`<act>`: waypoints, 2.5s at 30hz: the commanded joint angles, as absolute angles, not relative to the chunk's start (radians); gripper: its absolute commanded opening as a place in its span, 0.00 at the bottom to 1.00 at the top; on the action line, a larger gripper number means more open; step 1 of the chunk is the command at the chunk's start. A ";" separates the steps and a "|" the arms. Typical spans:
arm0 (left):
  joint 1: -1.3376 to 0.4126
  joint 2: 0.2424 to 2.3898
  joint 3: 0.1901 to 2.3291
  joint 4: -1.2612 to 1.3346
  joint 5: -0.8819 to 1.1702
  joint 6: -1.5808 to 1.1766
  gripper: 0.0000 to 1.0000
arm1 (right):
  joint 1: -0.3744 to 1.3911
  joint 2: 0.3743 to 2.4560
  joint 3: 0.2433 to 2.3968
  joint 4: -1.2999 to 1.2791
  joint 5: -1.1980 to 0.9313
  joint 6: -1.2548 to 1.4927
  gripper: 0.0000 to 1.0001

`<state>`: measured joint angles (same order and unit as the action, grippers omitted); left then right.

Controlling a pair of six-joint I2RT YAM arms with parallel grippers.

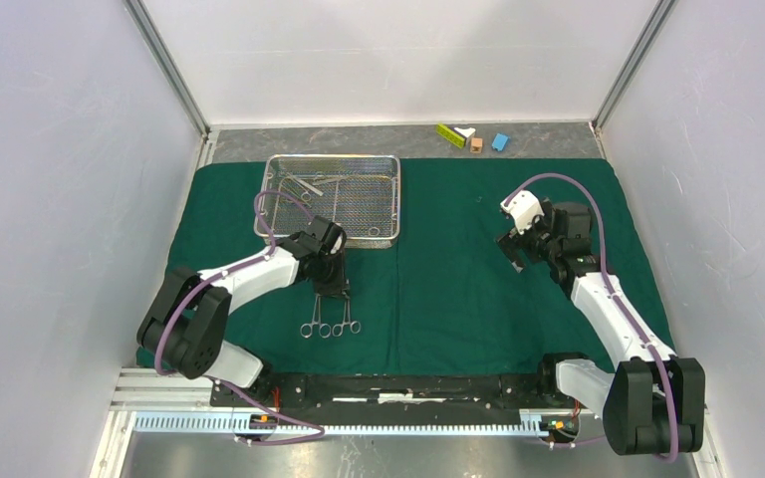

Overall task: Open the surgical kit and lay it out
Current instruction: Place the medical item in the surgical kit.

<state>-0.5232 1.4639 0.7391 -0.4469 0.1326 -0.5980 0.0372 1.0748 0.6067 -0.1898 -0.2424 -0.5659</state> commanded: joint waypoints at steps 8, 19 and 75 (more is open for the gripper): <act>-0.524 1.473 0.724 -0.400 0.123 -0.625 0.04 | 0.034 1.072 0.605 -0.174 -0.261 -0.571 0.96; -0.524 1.471 0.720 -0.396 0.121 -0.613 0.08 | 0.033 1.071 0.604 -0.175 -0.262 -0.572 0.96; -0.469 1.276 1.143 -0.551 -0.044 -0.240 0.99 | 0.035 1.096 0.750 -0.255 -0.364 -0.531 0.97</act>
